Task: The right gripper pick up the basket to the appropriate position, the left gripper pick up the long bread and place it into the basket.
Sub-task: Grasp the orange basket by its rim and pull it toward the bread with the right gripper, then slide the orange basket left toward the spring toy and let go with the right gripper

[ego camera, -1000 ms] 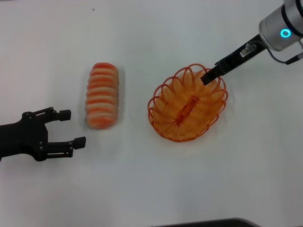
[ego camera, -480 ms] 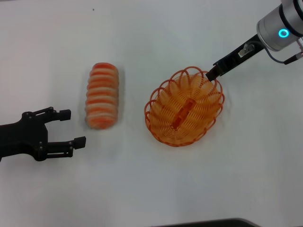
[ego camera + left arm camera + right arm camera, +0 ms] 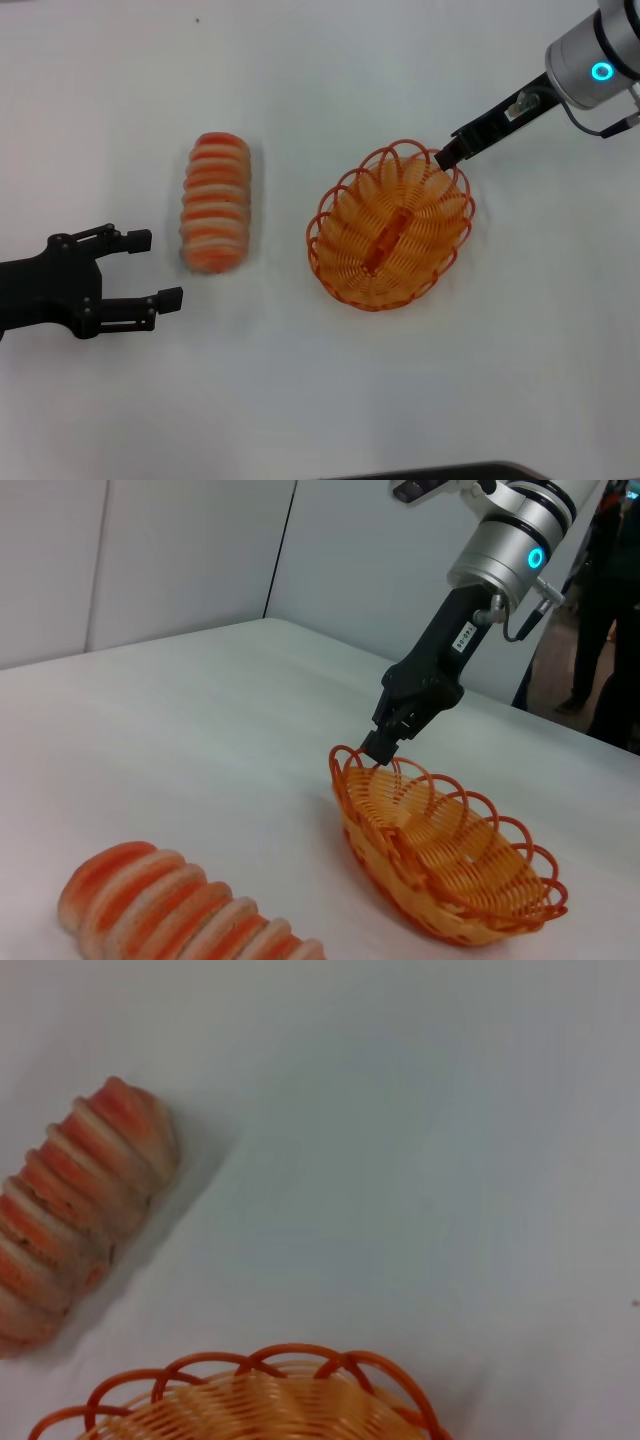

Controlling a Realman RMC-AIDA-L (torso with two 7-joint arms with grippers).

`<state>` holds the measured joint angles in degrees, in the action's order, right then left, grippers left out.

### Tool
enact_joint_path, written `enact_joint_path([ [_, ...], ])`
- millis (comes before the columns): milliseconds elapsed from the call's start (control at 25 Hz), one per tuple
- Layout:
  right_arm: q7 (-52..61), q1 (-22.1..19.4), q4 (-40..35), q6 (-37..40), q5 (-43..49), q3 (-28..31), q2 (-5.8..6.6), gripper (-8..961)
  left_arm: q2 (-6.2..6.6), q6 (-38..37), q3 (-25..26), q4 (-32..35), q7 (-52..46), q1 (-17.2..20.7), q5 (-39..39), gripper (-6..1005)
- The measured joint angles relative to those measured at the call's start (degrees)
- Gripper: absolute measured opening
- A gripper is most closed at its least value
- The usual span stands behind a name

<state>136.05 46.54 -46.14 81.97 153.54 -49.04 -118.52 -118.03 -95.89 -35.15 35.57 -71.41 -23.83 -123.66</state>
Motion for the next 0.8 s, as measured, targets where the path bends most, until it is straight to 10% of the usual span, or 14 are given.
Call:
enact_joint_path([
  [800,2.3,-4.2,8.1,2.0,-11.4,14.3,4.31,47,0.06,-0.5,0.3,0.3,0.1,0.3,0.1,918],
])
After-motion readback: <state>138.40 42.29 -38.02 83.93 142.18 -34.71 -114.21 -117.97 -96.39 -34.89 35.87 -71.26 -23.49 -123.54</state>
